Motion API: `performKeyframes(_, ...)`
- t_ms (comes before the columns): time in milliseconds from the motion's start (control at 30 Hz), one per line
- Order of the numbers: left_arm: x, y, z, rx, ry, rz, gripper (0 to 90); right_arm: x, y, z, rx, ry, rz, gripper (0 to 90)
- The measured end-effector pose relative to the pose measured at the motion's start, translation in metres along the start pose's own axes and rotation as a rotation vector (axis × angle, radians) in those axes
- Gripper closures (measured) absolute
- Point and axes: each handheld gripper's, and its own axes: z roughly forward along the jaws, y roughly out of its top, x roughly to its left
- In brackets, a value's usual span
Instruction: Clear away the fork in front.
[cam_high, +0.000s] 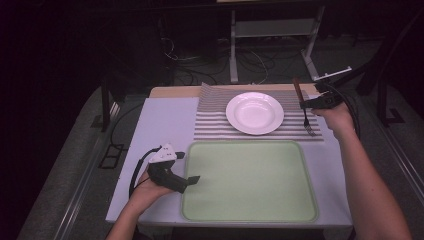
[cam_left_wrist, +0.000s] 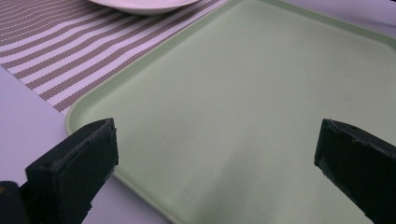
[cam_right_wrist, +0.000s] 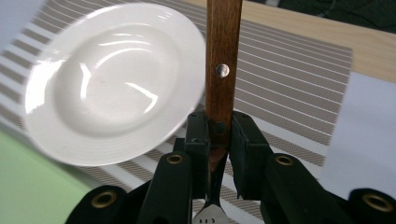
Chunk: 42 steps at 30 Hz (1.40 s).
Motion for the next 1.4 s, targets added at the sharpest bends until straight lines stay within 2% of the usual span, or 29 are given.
performKeyframes(33,0.0,0.0,0.0,0.0,0.0,0.001,0.0,0.004,-0.004,-0.005,-0.021,0.024,-0.01,77.4)
performKeyframes(333,0.0,-0.001,0.0,0.0,0.004,0.004,0.0,0.028,-0.017,-0.026,-0.105,0.109,-0.068,77.4)
performKeyframes(367,0.0,0.0,0.0,0.0,0.005,0.005,0.0,0.035,-0.02,-0.03,-0.122,0.137,-0.076,77.4)
performKeyframes(433,-0.001,0.0,0.0,-0.002,0.005,0.006,0.0,0.038,-0.022,-0.032,-0.13,0.153,-0.081,77.4)
performKeyframes(500,-0.001,0.0,0.0,-0.003,0.003,0.006,0.0,0.049,-0.027,-0.036,-0.147,0.176,-0.111,77.4)
performKeyframes(833,-0.003,0.0,0.002,0.004,0.003,0.014,0.0,0.075,-0.045,-0.035,-0.173,0.256,-0.163,77.4)
performKeyframes(900,-0.003,0.0,0.002,0.005,0.006,0.016,0.0,0.082,-0.051,-0.033,-0.166,0.294,-0.165,77.4)
performKeyframes(1400,-0.006,0.0,0.005,0.015,0.001,0.032,0.0,0.113,-0.076,-0.037,-0.172,0.352,-0.236,77.4)
